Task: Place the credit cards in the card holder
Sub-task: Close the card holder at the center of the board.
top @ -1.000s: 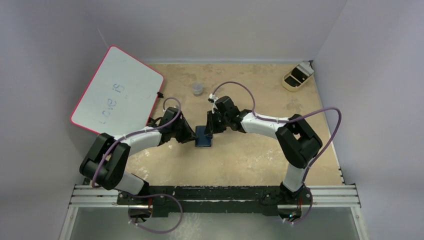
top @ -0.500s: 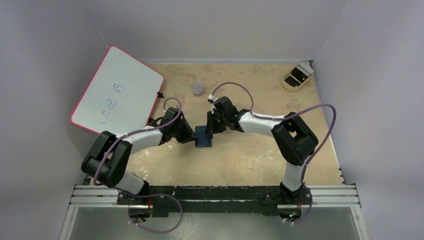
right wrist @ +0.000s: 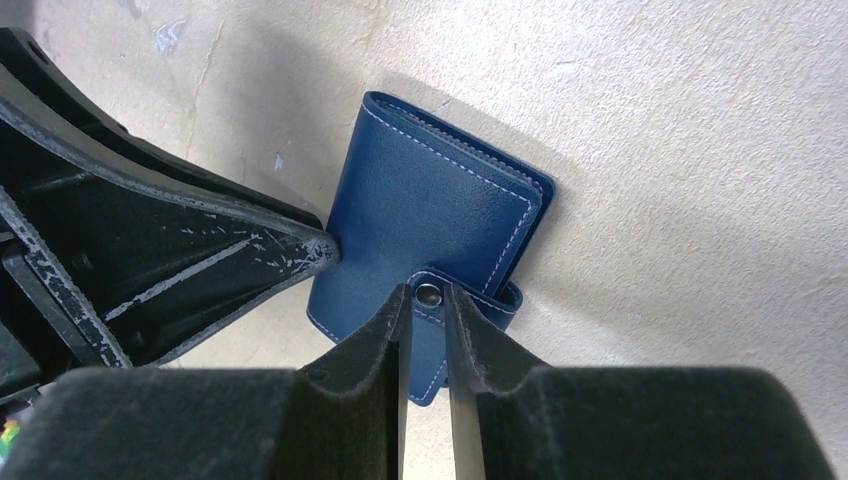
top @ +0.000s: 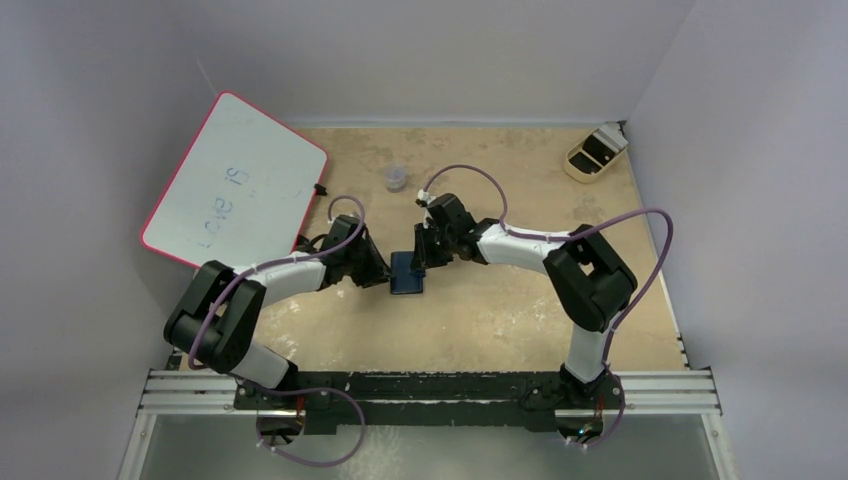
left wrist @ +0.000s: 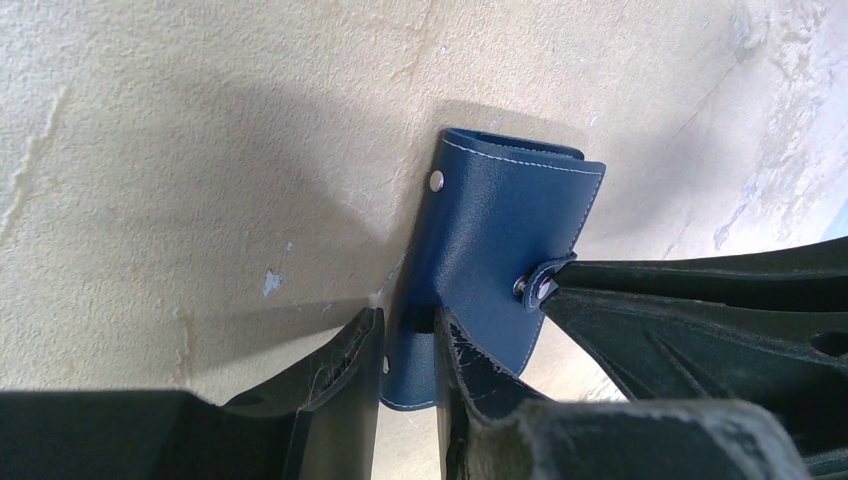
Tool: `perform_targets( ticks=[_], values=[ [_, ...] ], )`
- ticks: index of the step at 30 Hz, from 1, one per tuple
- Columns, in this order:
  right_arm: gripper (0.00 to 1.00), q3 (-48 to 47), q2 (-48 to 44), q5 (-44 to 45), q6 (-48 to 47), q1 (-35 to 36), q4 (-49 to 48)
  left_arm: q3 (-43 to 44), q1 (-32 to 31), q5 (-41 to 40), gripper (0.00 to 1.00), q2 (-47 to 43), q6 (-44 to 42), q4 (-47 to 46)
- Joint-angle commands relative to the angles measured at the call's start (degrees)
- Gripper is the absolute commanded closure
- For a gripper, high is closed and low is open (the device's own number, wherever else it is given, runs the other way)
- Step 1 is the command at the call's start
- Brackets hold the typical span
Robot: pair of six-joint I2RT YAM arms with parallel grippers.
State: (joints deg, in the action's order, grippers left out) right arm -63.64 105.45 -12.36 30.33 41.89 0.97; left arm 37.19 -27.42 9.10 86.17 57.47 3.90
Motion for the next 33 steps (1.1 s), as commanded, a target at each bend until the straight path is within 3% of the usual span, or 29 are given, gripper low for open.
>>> perform_targets(
  ticks=[1,22,33],
  values=[
    [0.79,0.13,-0.29,1.92,-0.78,-0.23,-1.37,1.25,-0.18,-1.65,0.76,0.10,-1.36,-0.57],
    [0.81,-0.48,-0.69,-2.64,0.76,1.26,-3.19,0.08,-0.23,0.80,0.80,1.39,0.95,-4.76],
    [0.80,-1.44,-5.45,3.22,0.63,1.13,2.86,-0.65,-0.24,1.70,0.80,1.00,1.74,-5.81]
  ],
)
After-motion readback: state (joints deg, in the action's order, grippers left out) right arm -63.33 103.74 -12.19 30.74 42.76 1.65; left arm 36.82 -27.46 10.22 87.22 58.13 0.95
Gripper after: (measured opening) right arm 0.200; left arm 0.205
